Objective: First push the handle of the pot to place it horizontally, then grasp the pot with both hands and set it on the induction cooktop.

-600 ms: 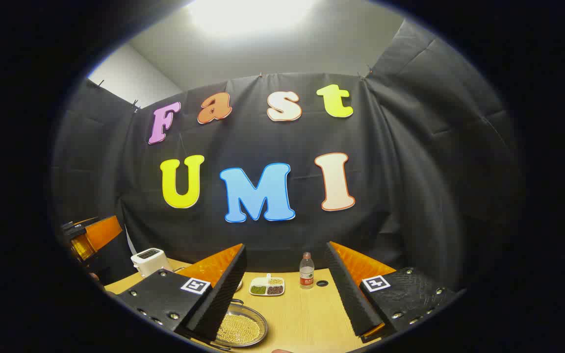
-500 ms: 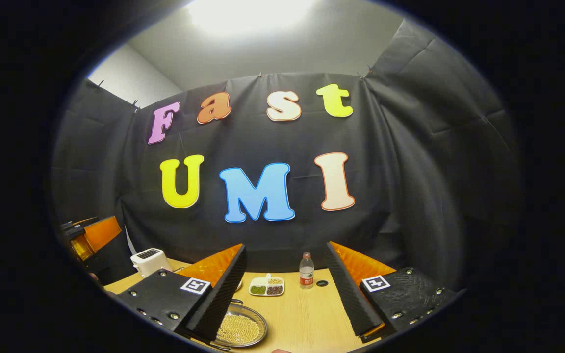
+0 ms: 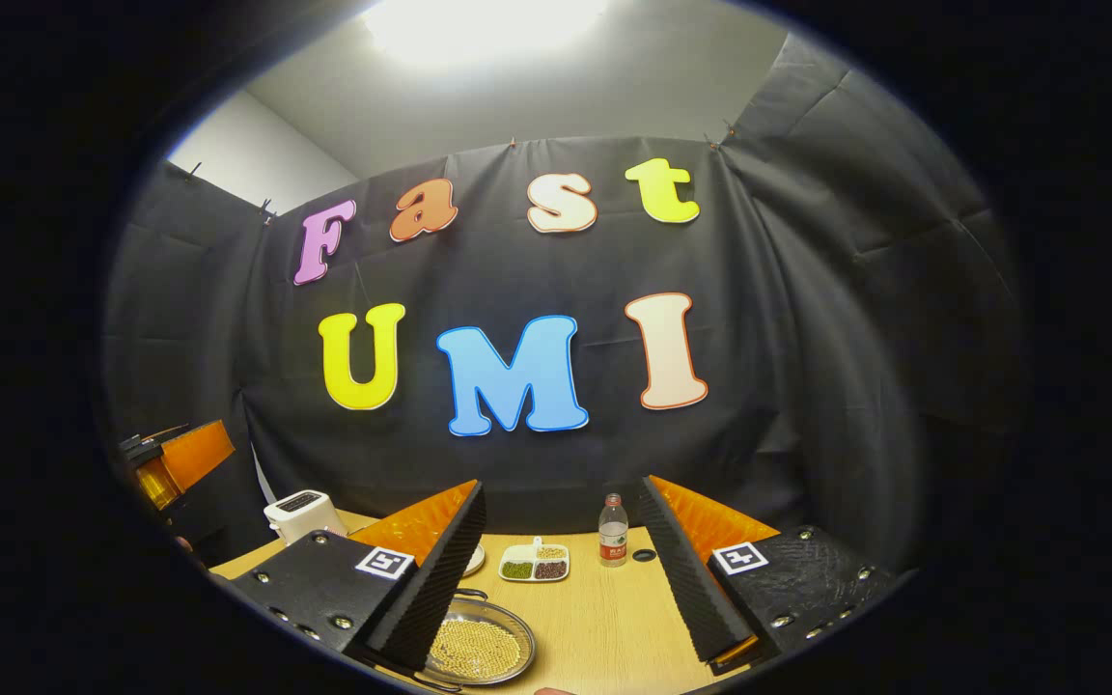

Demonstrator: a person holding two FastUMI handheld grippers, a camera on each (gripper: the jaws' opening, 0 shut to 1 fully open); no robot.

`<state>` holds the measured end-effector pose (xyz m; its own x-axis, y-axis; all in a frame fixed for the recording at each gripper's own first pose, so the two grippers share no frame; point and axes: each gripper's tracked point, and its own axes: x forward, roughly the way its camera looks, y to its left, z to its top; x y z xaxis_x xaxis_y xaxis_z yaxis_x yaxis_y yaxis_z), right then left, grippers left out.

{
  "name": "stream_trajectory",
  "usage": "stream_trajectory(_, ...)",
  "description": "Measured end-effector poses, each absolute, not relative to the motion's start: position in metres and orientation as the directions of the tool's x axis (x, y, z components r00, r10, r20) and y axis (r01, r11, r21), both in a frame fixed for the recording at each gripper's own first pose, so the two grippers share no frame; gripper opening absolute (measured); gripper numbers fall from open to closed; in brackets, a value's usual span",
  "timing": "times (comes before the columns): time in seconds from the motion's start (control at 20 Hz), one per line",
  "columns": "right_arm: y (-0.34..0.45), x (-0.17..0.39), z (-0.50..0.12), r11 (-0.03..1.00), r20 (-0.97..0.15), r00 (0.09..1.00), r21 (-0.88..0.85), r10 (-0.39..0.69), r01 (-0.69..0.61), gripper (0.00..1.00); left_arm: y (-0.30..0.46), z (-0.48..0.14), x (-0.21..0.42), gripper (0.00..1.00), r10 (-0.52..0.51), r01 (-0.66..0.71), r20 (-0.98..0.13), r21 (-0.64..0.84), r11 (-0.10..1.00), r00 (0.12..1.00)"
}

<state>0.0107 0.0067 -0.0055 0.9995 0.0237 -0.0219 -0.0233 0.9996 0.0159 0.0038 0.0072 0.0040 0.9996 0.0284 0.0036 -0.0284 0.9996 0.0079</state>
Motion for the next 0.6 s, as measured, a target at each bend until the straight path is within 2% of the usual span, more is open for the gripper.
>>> stream_trajectory(0.2, 0.006, 0.013, -0.006, 0.999, -0.022, 1.0, 0.03, 0.021, -0.02, 0.97, 0.009, 0.007, 0.003, 0.98, 0.039, -0.039, 0.007, 0.011, 0.999, 0.999)
stream_trajectory(0.35, 0.002, 0.015, -0.003, 1.0, -0.001, 1.0, 0.014, 0.019, -0.019, 0.97, 0.007, 0.01, 0.004, 0.95, 0.036, -0.036, 0.012, 0.042, 0.998, 0.999)
stream_trajectory(0.4, 0.001, 0.017, -0.001, 1.0, 0.003, 1.0, 0.013, 0.017, -0.017, 0.96, 0.006, 0.012, 0.005, 0.98, 0.034, -0.034, 0.018, 0.044, 0.998, 0.999)
stream_trajectory(0.6, 0.001, 0.02, -0.005, 1.0, -0.006, 1.0, 0.006, 0.027, -0.027, 0.97, 0.004, 0.011, 0.004, 0.98, 0.032, -0.033, 0.024, 0.042, 0.999, 0.999)
